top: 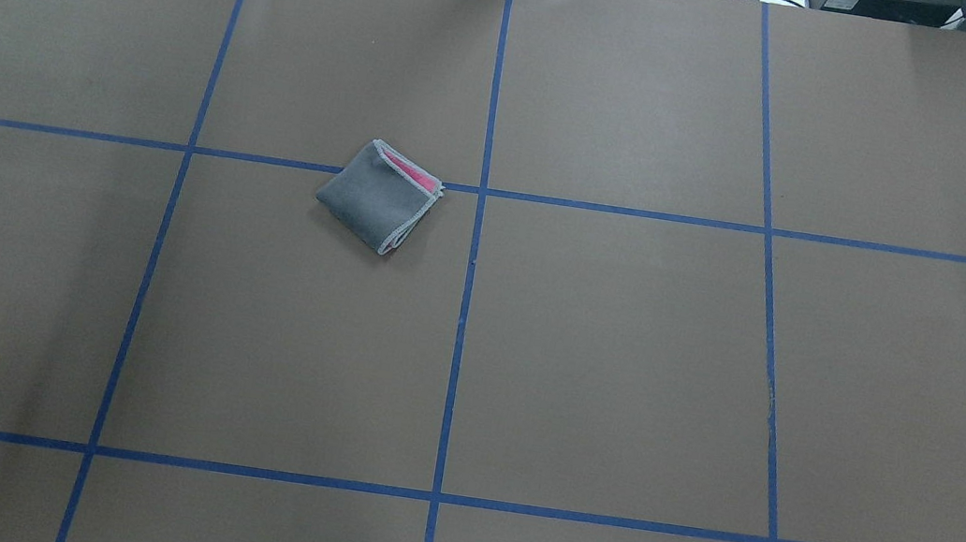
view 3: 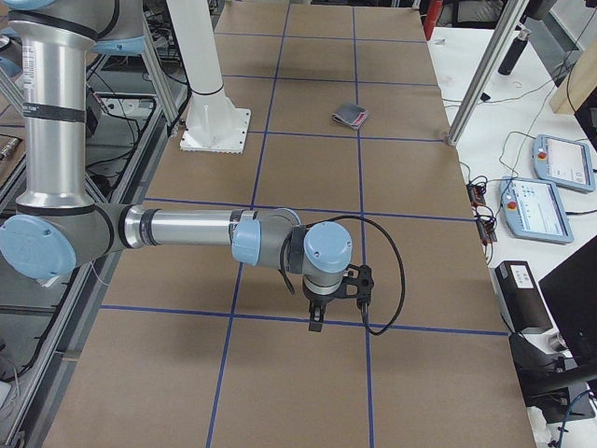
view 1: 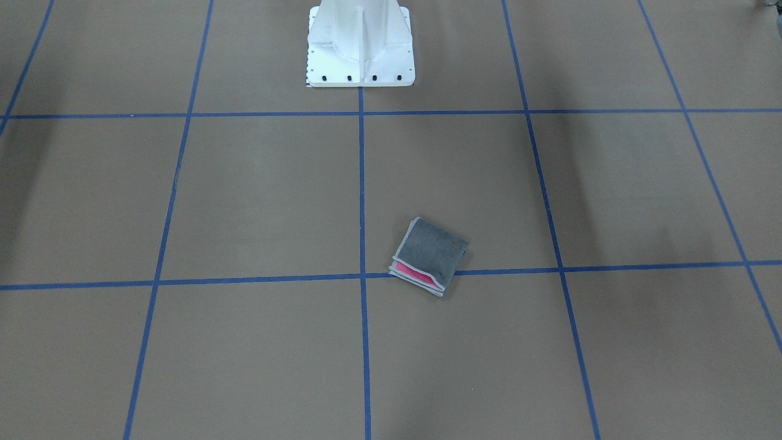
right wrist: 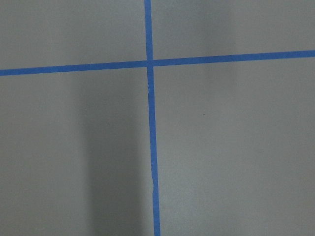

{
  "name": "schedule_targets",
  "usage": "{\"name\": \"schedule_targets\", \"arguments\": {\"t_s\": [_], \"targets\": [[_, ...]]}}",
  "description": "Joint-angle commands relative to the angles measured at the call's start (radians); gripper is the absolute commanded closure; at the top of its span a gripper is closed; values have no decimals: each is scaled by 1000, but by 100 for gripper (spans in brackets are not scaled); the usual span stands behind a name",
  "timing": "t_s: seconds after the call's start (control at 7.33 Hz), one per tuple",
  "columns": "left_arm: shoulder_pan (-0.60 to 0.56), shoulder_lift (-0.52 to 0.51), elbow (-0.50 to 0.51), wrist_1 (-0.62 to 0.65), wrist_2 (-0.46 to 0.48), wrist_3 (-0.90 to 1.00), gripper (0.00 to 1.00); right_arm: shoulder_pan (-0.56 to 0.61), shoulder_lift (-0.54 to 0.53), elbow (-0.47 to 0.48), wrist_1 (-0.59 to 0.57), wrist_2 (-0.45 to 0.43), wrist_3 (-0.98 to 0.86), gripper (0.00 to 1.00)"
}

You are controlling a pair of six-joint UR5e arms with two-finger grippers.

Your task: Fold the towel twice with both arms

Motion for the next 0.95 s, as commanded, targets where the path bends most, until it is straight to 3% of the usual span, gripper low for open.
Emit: {"name": "schedule_targets", "arguments": {"t_s": [0.0, 0.82], "targets": [[0, -8, 0, 4, 0, 0, 0, 0, 1, -1, -1, 2, 4, 0], [2, -17, 15, 1, 3, 1, 0, 0, 5, 3, 0, 2, 2, 0]]}}
